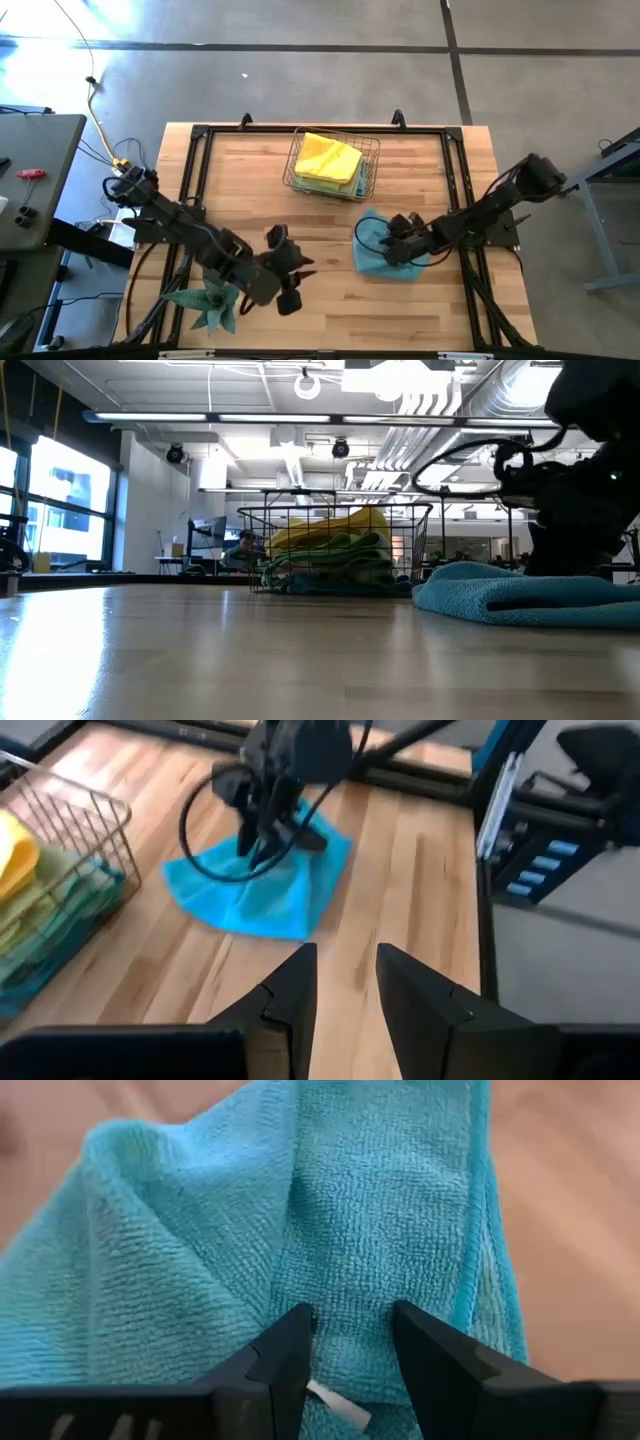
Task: Fold microfiber towels
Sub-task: Fold the blue towel
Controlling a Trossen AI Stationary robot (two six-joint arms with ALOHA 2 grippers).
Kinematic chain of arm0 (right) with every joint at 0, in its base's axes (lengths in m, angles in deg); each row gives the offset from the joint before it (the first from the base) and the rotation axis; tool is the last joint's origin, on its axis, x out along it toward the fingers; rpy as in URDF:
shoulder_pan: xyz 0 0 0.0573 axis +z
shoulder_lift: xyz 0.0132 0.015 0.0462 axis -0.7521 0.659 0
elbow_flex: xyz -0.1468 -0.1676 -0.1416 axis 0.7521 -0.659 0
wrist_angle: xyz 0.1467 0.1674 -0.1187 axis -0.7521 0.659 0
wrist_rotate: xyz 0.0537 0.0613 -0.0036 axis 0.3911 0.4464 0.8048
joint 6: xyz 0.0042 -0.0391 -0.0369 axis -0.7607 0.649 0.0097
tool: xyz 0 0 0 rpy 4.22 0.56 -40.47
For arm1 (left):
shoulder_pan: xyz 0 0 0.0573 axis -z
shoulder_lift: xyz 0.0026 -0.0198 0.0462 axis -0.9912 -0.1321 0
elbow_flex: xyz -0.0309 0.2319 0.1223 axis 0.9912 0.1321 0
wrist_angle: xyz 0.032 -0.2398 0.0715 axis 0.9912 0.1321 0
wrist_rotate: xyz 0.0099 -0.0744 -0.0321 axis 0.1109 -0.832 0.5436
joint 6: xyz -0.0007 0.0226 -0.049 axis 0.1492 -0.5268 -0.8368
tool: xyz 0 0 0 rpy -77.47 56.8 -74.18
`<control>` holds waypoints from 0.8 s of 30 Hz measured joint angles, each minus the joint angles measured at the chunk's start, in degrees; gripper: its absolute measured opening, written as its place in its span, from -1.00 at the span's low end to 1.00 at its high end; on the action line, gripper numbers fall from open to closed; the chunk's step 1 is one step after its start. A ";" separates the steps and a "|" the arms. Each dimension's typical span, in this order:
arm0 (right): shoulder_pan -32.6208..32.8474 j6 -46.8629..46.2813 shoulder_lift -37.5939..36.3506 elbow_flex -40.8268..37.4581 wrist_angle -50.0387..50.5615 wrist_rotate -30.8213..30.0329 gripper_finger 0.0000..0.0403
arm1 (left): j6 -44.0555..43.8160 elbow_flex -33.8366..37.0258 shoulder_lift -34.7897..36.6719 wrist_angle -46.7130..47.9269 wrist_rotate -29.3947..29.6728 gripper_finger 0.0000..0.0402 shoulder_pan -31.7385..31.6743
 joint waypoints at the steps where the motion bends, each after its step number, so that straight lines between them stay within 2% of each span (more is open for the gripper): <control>1: 0.57 -0.38 1.08 0.07 -1.10 1.42 -0.32 | -0.44 0.06 -0.05 0.13 0.41 -0.52 0.57; 5: 4.23 -0.53 4.75 0.05 -11.83 4.52 -0.32 | -2.99 -0.09 -0.37 -0.62 1.15 -0.52 1.79; 9: 6.93 2.83 7.24 -0.36 -27.86 6.55 -0.32 | -4.12 -0.05 -0.43 -1.75 1.49 -0.52 2.92; 12: 8.39 3.58 9.12 -0.27 -41.24 6.37 -0.32 | -4.11 -0.07 -0.36 -2.07 1.54 -0.52 3.67; 17: 10.33 6.32 10.66 -0.31 -55.39 4.62 -0.32 | -2.60 -0.07 -0.35 -2.39 1.93 -0.52 4.47; 20: 11.57 6.91 9.94 0.37 -56.57 3.20 -0.32 | -0.60 -0.09 -0.88 -2.74 2.47 -0.52 4.47; 24: 13.68 5.91 8.74 2.58 -48.39 2.87 -0.32 | 0.87 -0.07 -2.44 -3.18 2.61 -0.52 4.48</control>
